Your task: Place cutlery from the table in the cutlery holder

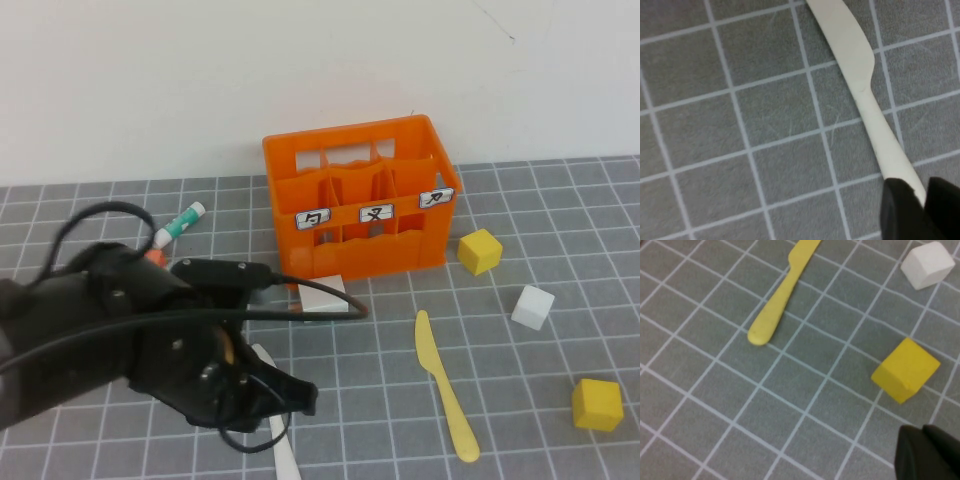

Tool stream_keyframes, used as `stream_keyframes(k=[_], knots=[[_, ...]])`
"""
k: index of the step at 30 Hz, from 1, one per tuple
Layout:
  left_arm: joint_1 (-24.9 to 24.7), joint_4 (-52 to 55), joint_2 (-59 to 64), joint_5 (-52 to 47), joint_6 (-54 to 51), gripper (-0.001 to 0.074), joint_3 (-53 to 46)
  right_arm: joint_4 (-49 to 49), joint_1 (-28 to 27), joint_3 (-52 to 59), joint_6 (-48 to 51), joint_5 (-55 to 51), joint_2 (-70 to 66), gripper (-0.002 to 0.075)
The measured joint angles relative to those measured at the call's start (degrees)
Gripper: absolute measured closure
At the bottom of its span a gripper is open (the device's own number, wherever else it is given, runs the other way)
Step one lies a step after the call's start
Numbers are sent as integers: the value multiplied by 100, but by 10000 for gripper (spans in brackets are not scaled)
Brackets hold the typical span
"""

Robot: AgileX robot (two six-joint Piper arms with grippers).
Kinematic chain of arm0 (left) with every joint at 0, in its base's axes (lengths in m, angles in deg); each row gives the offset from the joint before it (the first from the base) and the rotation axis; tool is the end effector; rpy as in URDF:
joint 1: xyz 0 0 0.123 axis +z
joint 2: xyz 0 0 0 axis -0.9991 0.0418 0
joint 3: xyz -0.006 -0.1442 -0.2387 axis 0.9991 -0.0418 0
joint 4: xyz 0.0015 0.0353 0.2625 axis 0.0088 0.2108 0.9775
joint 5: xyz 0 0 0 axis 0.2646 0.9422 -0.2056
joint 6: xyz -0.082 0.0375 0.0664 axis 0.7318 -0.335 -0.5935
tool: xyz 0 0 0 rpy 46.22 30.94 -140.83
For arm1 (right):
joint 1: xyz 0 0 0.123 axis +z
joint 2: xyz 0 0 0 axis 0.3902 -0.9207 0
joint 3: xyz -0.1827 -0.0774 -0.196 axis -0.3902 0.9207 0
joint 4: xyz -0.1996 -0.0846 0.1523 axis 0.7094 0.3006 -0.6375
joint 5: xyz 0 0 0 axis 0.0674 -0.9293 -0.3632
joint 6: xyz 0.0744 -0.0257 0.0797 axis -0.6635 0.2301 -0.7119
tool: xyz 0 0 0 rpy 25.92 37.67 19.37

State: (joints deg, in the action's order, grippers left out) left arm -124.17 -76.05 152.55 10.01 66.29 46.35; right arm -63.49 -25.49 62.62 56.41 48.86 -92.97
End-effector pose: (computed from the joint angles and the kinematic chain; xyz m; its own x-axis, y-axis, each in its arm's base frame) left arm 0.2430 -0.1788 0.1902 -0.9425 0.0754 -0.3256 0.1391 0.9743 -0.1772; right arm 0.1467 0.0337 0.2047 -0.5525 -0.4269 -0.7158 -0.5314 0.8421 -0.0920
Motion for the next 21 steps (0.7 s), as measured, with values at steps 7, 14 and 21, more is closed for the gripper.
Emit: stream_keyframes(k=[7, 14, 21], knots=[[0, -95, 567, 507, 210, 448, 22, -73, 0, 0, 0, 31, 0, 729], [0, -164, 1147, 681, 316, 407, 70, -123, 0, 0, 13, 31, 0, 729], [0, -176, 1606, 878, 409, 406, 159, -155, 0, 0, 13, 31, 0, 729]])
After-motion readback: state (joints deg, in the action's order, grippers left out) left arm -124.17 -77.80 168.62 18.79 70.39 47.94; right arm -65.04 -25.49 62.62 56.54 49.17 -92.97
